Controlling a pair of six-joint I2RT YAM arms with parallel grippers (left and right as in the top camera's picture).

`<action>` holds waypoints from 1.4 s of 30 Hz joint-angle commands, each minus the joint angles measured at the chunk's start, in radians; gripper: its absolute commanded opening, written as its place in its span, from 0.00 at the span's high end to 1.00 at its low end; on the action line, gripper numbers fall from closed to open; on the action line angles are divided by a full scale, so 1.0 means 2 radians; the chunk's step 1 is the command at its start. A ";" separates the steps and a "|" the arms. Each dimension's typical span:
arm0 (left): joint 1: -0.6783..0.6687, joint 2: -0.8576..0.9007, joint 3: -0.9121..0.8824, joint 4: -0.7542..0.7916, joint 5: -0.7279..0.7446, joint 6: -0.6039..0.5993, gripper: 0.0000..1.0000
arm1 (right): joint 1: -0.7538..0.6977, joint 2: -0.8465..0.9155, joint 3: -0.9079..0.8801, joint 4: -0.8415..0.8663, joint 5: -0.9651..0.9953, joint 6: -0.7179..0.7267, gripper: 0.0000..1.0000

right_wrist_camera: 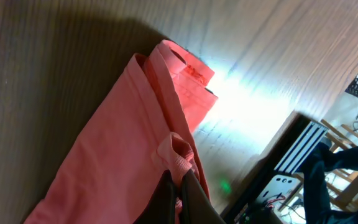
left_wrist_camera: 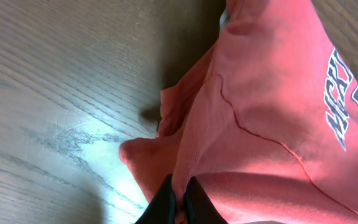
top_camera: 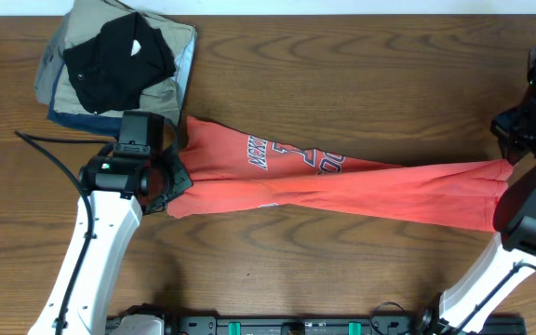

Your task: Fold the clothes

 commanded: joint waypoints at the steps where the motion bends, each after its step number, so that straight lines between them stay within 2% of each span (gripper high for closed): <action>1: 0.004 0.010 0.011 0.003 0.007 -0.005 0.94 | -0.006 -0.039 -0.026 0.009 0.019 0.014 0.99; 9: 0.004 0.059 0.011 0.081 0.016 0.018 0.94 | -0.004 -0.097 -0.142 0.078 0.019 0.014 0.98; 14: 0.004 0.071 0.011 0.132 0.060 0.019 0.94 | -0.005 -0.113 -0.188 0.117 0.019 0.014 0.98; 22: 0.004 0.079 0.011 0.231 0.060 0.019 0.94 | -0.034 -0.113 -0.196 0.166 0.014 0.014 0.98; 26: 0.004 0.079 0.011 0.290 0.060 0.015 0.94 | -0.060 -0.113 -0.196 0.202 -0.026 0.012 0.99; 29: 0.004 0.080 0.011 0.320 0.060 0.007 0.94 | -0.079 -0.113 -0.196 0.246 -0.074 -0.021 0.99; 33: 0.004 0.082 0.011 0.340 0.060 0.007 0.94 | -0.089 -0.113 -0.196 0.304 -0.129 -0.071 0.99; 38: 0.004 0.108 0.011 0.358 0.060 0.007 0.94 | -0.075 -0.113 -0.196 0.352 -0.128 -0.086 0.99; 42: 0.004 0.142 0.011 0.366 0.060 0.008 0.94 | -0.066 -0.113 -0.196 0.357 -0.127 -0.089 0.99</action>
